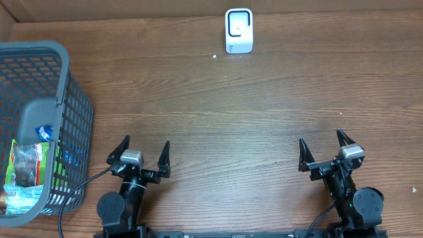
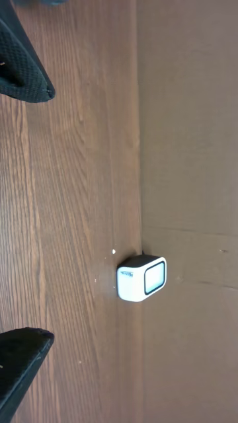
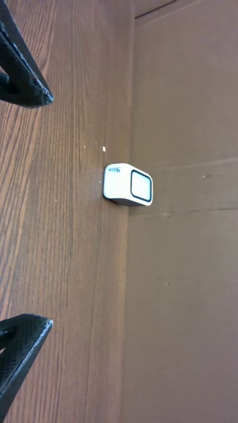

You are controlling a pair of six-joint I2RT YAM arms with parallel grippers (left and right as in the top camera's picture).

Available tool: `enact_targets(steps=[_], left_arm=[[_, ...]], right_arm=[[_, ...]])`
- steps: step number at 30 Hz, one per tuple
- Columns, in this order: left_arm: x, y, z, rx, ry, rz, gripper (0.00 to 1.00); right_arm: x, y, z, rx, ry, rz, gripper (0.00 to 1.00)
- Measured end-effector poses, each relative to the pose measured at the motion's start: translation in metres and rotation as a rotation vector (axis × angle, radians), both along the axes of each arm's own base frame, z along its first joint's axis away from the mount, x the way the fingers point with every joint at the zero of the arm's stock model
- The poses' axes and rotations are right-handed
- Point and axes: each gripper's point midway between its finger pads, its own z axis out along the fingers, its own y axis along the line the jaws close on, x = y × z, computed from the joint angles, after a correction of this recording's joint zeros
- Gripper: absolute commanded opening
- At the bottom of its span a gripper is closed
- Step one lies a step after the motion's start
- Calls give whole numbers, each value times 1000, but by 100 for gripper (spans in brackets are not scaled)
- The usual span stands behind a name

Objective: Scan the item barcode

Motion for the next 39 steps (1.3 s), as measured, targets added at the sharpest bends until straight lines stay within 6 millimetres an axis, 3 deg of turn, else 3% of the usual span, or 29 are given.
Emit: enact_targets(steps=[18, 30, 39], left_arm=[[-5, -1, 4, -117, 64, 6, 100], [-23, -1, 70, -122, 211, 30, 100], [-23, 0, 116, -117, 364, 34, 100]], right_arm=[[0, 0, 0, 0, 0, -1, 100], [0, 0, 0, 0, 0, 0, 100], [0, 0, 0, 0, -1, 0, 100]])
